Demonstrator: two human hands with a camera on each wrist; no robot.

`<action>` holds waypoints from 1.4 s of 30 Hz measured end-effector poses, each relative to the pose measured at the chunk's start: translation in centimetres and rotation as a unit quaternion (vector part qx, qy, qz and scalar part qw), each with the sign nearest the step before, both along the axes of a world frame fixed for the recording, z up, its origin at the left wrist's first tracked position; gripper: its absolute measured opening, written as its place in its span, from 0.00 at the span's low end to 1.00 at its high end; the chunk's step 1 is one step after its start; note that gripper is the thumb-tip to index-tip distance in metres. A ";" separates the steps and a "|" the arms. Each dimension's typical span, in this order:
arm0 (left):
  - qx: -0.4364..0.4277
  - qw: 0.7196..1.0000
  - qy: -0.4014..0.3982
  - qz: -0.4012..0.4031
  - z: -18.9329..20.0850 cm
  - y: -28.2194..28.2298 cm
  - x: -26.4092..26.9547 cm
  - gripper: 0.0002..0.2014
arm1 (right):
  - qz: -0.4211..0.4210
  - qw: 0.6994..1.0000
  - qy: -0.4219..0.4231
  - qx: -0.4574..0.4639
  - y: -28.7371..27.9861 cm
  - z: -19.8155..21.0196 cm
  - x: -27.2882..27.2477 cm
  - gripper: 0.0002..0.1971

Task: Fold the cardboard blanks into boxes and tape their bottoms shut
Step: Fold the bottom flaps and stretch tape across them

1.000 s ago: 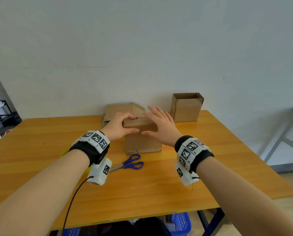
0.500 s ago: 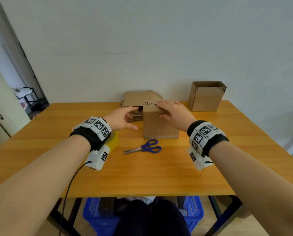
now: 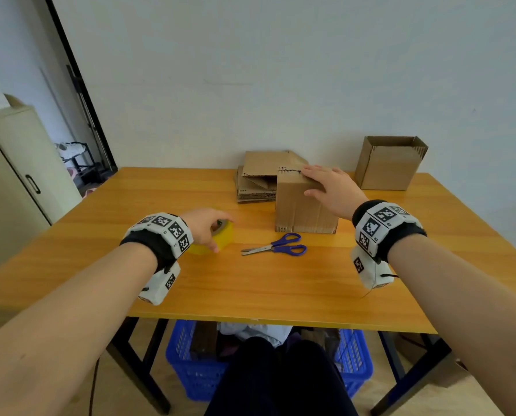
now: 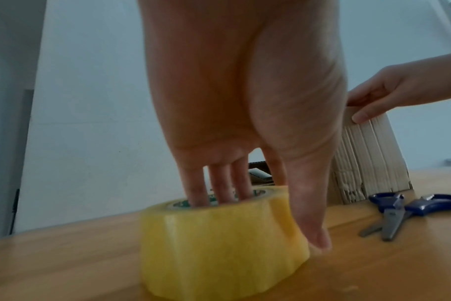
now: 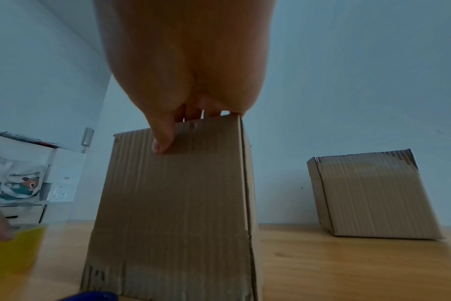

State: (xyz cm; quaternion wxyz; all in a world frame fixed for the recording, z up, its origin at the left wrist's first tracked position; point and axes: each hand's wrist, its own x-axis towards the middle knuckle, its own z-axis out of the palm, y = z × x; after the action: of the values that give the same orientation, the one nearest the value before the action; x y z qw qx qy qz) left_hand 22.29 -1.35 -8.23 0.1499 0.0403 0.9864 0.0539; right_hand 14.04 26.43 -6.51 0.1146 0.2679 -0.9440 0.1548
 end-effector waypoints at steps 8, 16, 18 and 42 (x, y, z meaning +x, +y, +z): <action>0.042 0.997 0.068 -0.013 0.6 0.1 0.2 0.24 | 0.004 1.000 -0.002 0.002 0.0 0.3 0.5 0.25; 0.216 0.969 0.121 0.011 4.7 1.1 -0.9 0.15 | 0.004 1.000 -0.012 0.006 -0.1 0.6 0.7 0.24; 0.220 0.967 0.128 0.001 5.9 1.8 -1.4 0.15 | 0.004 1.000 -0.016 -0.001 -0.1 0.7 0.8 0.25; 0.088 0.974 0.133 -0.159 11.5 12.3 -6.6 0.19 | 0.034 0.891 -0.193 -0.409 0.6 4.4 0.4 0.18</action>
State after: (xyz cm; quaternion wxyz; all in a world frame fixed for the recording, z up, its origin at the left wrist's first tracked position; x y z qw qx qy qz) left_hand 15.73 10.96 3.32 0.0194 0.2161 0.9700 0.1100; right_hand 14.44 27.05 -2.14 0.0248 0.1938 -0.7914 0.5793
